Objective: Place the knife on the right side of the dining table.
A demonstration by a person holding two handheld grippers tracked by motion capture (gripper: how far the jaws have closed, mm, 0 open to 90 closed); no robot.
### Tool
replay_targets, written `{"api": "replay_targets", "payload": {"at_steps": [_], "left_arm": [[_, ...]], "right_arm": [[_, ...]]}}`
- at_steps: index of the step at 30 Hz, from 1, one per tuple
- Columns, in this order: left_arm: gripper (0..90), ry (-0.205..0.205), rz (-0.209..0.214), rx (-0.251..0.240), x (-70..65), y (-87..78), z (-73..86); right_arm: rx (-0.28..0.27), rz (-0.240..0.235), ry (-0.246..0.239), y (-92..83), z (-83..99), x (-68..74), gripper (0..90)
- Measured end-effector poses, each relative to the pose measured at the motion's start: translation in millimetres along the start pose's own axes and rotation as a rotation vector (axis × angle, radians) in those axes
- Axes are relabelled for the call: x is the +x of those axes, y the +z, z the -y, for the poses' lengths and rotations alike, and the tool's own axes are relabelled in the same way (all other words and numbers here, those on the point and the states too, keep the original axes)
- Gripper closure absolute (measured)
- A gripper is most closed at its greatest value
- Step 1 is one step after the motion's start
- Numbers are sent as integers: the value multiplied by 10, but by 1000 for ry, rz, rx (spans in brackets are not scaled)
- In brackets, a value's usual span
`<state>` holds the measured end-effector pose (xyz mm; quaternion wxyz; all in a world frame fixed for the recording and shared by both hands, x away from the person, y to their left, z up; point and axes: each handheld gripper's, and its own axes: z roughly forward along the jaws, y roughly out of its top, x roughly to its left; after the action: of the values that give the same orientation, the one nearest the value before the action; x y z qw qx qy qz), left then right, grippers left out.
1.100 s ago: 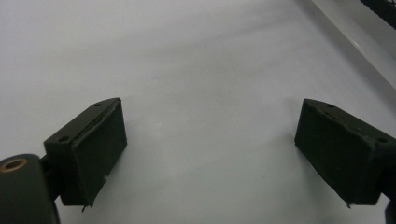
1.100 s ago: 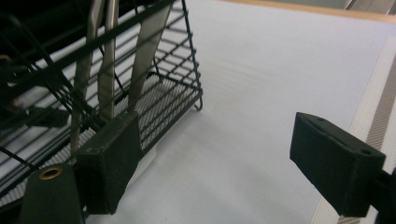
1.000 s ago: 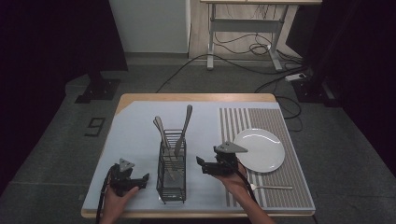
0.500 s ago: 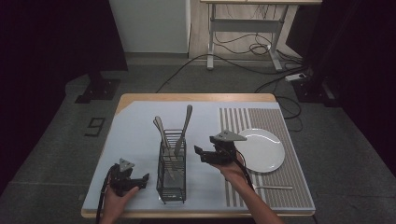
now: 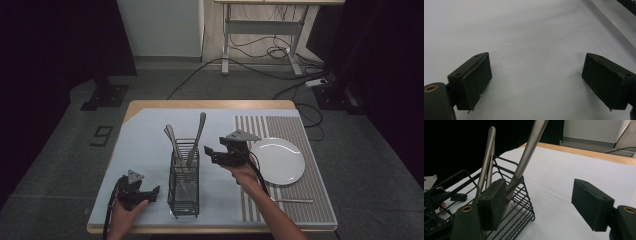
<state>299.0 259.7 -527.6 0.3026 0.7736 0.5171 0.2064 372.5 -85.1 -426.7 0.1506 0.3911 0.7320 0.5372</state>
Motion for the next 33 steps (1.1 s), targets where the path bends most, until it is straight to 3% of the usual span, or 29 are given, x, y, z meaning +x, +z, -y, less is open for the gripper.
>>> {"api": "replay_targets", "payload": {"at_steps": [10, 33], "left_arm": [[86, -1, 0, 0, 0, 1, 0], [86, -1, 1, -2, 1, 2, 1]], "right_arm": [[1, -17, 9, 139, -100, -41, 339], [-5, -44, -17, 496, -336, -27, 425]]}}
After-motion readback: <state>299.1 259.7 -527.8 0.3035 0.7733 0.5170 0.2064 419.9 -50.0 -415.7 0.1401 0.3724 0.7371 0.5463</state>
